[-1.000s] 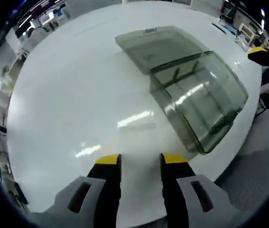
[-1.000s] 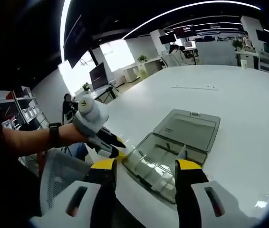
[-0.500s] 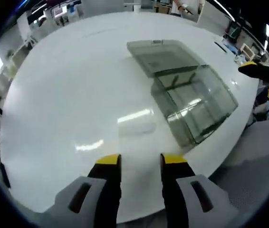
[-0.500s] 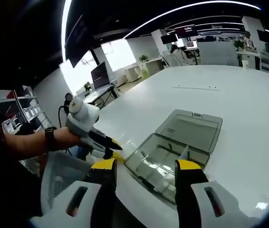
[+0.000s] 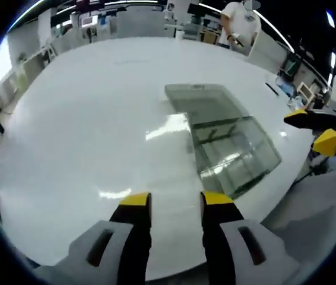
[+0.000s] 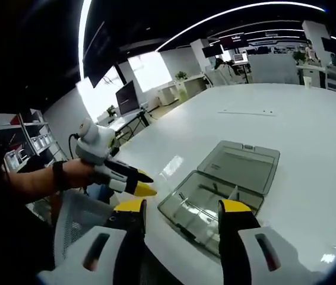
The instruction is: Insert the divider into the dual guide fixture by aligning both edges with the guide slots and pushing it downward to the bottom, including one-sided entry, uneven engagement, binding, and posture correction.
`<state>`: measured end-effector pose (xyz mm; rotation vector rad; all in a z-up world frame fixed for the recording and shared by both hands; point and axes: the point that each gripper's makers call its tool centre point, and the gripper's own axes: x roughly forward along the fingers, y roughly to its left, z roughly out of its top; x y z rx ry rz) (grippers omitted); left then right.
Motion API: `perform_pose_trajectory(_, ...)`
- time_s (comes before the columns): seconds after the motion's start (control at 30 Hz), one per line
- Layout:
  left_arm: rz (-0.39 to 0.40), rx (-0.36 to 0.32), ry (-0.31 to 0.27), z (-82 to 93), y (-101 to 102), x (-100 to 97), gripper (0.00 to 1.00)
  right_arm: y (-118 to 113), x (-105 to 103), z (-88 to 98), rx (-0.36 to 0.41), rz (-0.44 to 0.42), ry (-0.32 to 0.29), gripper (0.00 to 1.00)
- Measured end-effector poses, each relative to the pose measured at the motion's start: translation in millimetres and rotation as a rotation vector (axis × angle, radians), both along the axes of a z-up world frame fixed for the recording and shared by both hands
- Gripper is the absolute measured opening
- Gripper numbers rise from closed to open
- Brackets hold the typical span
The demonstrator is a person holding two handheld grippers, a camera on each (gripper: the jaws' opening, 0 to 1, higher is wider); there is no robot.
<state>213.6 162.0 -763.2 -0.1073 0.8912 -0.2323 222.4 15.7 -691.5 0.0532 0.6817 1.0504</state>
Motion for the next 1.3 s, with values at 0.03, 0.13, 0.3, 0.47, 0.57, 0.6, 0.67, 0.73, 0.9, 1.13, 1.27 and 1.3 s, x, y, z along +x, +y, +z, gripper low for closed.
perform_pose_trajectory(0.03,0.003,-0.010,-0.001,1.5,-1.1,-0.4,0.31,0.5,-0.7,0.2,-0.001,0.003,-0.001,0.45)
perform_pose_trajectory(0.13,0.002,-0.036,-0.022,7.5,-5.7,0.7,0.31,2.9,-3.1,1.1,0.002,0.016,0.001,0.45)
perform_pose_trajectory(0.3,0.021,-0.083,-0.057,17.6,-11.9,2.1,0.31,2.6,-2.3,4.0,0.004,0.021,-0.005,0.45)
perform_pose_trajectory(0.47,0.034,-0.122,-0.073,22.1,-16.4,2.5,0.31,0.7,0.0,5.6,0.007,0.013,-0.010,0.45)
perform_pose_trajectory(0.57,0.034,-0.135,-0.085,26.2,-19.1,2.1,0.31,1.3,-0.9,6.1,0.013,0.008,-0.005,0.44)
perform_pose_trajectory(0.6,0.034,-0.138,-0.089,27.8,-20.4,2.2,0.31,2.6,-1.7,6.7,0.017,0.011,-0.005,0.44)
perform_pose_trajectory(0.67,0.033,-0.148,-0.096,30.8,-22.5,2.5,0.31,5.0,-3.2,7.3,0.017,0.021,-0.005,0.44)
perform_pose_trajectory(0.73,0.036,-0.161,-0.106,34.2,-25.0,3.6,0.31,5.9,-2.8,7.9,0.016,0.022,-0.007,0.43)
perform_pose_trajectory(0.9,0.023,-0.176,-0.124,39.5,-32.7,2.8,0.31,9.9,-1.3,13.1,0.040,0.013,-0.002,0.41)
perform_pose_trajectory(1.13,0.007,-0.215,-0.152,47.1,-43.2,1.6,0.31,17.5,-2.4,22.8,0.099,-0.007,0.025,0.32)
perform_pose_trajectory(1.27,-0.006,-0.245,-0.172,53.7,-51.1,-0.7,0.31,24.2,-4.7,25.3,0.100,0.000,0.031,0.32)
perform_pose_trajectory(1.3,-0.014,-0.248,-0.172,53.9,-52.7,-1.6,0.31,25.1,-5.3,26.1,0.100,0.002,0.030,0.31)
